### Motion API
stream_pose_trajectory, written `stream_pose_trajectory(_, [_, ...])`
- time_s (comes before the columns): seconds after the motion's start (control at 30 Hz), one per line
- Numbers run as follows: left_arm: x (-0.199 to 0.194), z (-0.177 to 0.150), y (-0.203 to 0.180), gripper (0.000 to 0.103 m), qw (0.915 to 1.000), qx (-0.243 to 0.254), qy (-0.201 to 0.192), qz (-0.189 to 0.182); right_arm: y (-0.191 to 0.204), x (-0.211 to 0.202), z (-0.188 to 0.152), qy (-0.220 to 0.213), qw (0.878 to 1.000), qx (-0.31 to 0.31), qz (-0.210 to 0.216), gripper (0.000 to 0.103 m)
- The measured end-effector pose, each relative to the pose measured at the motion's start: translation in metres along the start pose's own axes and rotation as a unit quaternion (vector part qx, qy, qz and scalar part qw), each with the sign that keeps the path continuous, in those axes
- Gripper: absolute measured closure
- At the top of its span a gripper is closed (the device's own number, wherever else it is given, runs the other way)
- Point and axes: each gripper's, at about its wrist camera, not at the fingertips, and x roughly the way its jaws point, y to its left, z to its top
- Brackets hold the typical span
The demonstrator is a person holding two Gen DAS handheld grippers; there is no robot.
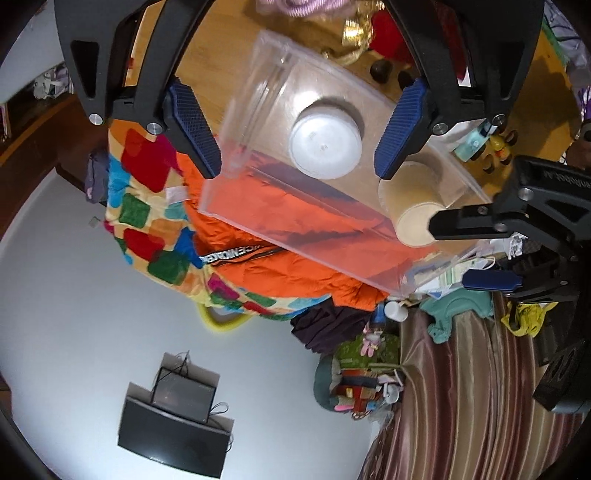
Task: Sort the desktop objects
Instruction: 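Lower both held items into the clear box and open both tools, then withdraw both tools from the box toward the items on the table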
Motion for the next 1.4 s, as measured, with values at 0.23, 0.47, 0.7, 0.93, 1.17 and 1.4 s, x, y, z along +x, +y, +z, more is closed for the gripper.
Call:
stream_pose_trajectory(0.23, [-0.039, -0.012, -0.006, 0.007, 0.9997, -0.003, -0.023, 0.007, -0.006, -0.046, -0.015, -0.031, 0.999, 0.006, -0.018, 0.016])
stream_pose_trajectory(0.47, [-0.051, -0.035, -0.021, 0.006, 0.9998, 0.009, -0.016, 0.004, -0.013, -0.079, -0.043, -0.044, 0.998, 0.008, -0.035, 0.015])
stream_pose_trajectory(0.7, [-0.045, -0.075, -0.021, 0.006, 1.0, 0.002, 0.007, 0.006, -0.025, -0.083, -0.085, -0.02, 0.999, 0.026, -0.034, 0.015])
stream_pose_trajectory(0.93, [-0.04, -0.121, 0.003, 0.006, 0.9984, -0.035, 0.045, 0.007, -0.032, -0.075, -0.128, 0.019, 0.998, 0.051, -0.027, 0.015])
stream_pose_trajectory(1.17, [-0.025, -0.14, 0.028, 0.006, 0.9952, -0.047, 0.068, 0.052, -0.016, -0.054, -0.154, 0.049, 0.998, 0.046, 0.002, 0.015])
stream_pose_trajectory(1.4, [-0.007, -0.13, 0.039, 0.014, 0.997, -0.027, 0.056, 0.046, -0.019, -0.036, -0.155, 0.069, 0.995, 0.071, 0.027, 0.015])
